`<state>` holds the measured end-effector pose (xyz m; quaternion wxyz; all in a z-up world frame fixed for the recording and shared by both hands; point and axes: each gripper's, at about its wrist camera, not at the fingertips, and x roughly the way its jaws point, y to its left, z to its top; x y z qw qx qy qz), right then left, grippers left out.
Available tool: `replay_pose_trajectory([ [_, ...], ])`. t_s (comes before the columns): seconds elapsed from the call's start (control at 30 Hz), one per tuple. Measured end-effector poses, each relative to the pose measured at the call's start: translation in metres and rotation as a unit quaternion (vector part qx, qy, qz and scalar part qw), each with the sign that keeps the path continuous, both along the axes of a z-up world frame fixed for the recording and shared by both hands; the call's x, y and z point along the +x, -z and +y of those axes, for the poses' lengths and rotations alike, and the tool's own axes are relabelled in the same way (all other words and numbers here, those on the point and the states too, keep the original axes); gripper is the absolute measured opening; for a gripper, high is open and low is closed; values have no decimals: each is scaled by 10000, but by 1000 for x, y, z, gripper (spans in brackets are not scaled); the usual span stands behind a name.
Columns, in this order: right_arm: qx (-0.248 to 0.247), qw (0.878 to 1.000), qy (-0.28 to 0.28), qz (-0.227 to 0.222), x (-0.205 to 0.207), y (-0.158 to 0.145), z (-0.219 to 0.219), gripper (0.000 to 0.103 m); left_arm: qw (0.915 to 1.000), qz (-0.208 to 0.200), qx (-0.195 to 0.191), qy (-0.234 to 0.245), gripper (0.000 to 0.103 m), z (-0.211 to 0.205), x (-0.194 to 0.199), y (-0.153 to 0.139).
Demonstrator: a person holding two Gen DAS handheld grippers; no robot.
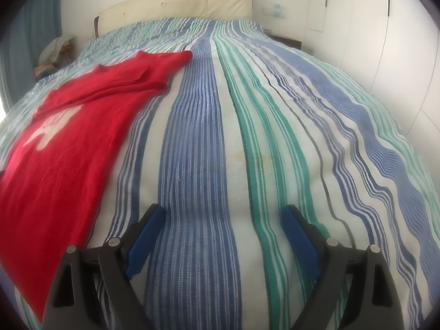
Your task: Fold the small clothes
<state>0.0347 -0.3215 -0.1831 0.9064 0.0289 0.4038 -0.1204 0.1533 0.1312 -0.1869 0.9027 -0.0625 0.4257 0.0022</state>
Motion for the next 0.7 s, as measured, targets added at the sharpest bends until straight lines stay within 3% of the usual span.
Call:
replay_pose_trajectory([
  [0.53, -12, 10000, 4, 4, 0, 0, -2, 87, 10000, 27, 10, 1, 102, 0, 1, 0],
  [0.6, -14, 10000, 4, 6, 0, 0, -1, 87, 9999, 160, -2, -2, 102, 1, 4, 0],
  [0.7, 52, 10000, -15, 24, 1, 0, -4, 88, 9971, 715, -253, 59, 100, 10, 8, -13],
])
